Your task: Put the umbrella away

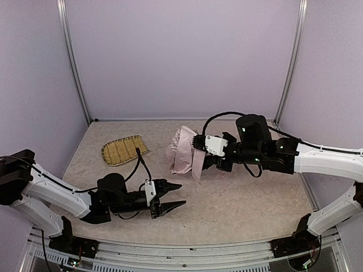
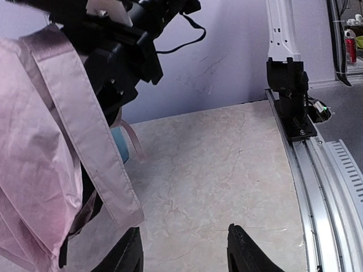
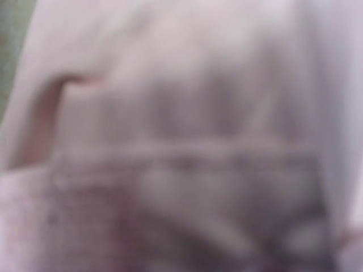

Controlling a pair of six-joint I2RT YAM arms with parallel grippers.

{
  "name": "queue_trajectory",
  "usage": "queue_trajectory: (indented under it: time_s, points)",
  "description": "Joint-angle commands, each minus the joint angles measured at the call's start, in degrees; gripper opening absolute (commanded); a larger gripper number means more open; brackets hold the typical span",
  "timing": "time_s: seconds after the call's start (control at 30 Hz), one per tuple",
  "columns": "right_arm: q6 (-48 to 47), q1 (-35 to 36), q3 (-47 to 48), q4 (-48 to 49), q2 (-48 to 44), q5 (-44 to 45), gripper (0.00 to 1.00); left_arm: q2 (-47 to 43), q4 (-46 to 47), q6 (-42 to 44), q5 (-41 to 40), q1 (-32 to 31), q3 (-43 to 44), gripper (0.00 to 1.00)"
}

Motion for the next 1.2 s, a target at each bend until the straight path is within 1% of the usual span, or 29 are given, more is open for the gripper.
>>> queue_trajectory:
  time_s: [0.0, 0.1, 0.2, 0.3, 0.37, 0.43, 0.53, 0.63, 0.67, 0.7, 0.73, 0.8, 0.9, 1.03, 1.17]
  points:
    - [-1.2, -0.3, 5.5, -3.6, -0.3, -0.1, 0.0, 6.4, 16.1, 1.4, -5.4, 1.0, 1.3, 0.52]
    - [-1.5, -0.1, 8.1, -5.3, -0.1, -2.5, 0.0, 10.0, 18.0, 1.1, -1.7, 2.9, 3.8, 0.58]
    - [-1.9, 0.0, 10.7, -6.1, 0.1, -3.7, 0.0, 12.5, 20.2, 0.1, -1.2, 3.7, 6.1, 0.61]
    - [-2.1, 0.0, 12.0, -6.3, -0.4, -5.4, 0.0, 14.1, 21.0, -0.8, 3.6, 5.4, 7.7, 0.65]
    - [-2.3, 0.1, 12.5, -6.0, -0.6, -5.9, 0.0, 15.1, 18.5, -0.3, 5.6, 5.5, 9.3, 0.64]
    - [-2.3, 0.1, 13.1, -6.2, -0.6, -6.0, 0.0, 15.7, 15.9, 0.2, 6.8, 4.8, 11.0, 0.61]
    - [-2.3, 0.1, 13.4, -6.3, -0.6, -6.3, 0.0, 16.8, 14.1, 1.5, 5.7, 4.2, 12.7, 0.58]
    - [-1.9, 0.0, 13.4, -6.4, -0.8, -6.4, 0.0, 17.2, 14.8, 0.6, 5.1, 5.0, 13.2, 0.53]
    - [-1.8, 0.0, 13.3, -6.5, -1.1, -6.6, 0.0, 17.0, 14.6, 0.3, 6.2, 5.2, 13.2, 0.49]
    - [-1.8, 0.0, 13.0, -6.3, -1.5, -6.6, 0.0, 16.6, 14.2, 0.4, 7.2, 5.3, 13.2, 0.42]
    - [-1.9, 0.0, 12.6, -6.1, -1.9, -6.6, 0.0, 16.1, 13.6, 0.7, 8.1, 5.3, 13.1, 0.3]
    - [-2.0, -0.1, 11.9, -5.7, -2.6, -5.6, 0.0, 14.6, 12.3, 0.9, 9.0, 5.1, 12.1, 0.0]
    - [-0.5, -1.9, 11.5, -5.9, -4.1, -4.3, 0.0, 11.0, 10.6, 0.1, 10.7, 5.1, 8.5, 0.0]
    - [2.2, -5.4, 11.2, -5.8, -7.0, -8.1, 0.0, 7.1, 4.5, 1.2, 10.3, 5.8, 4.3, 0.0]
    - [2.8, -6.0, 13.0, -10.4, -7.2, -8.0, 0.0, 4.5, 0.3, 2.0, 11.0, 8.4, 1.7, 0.0]
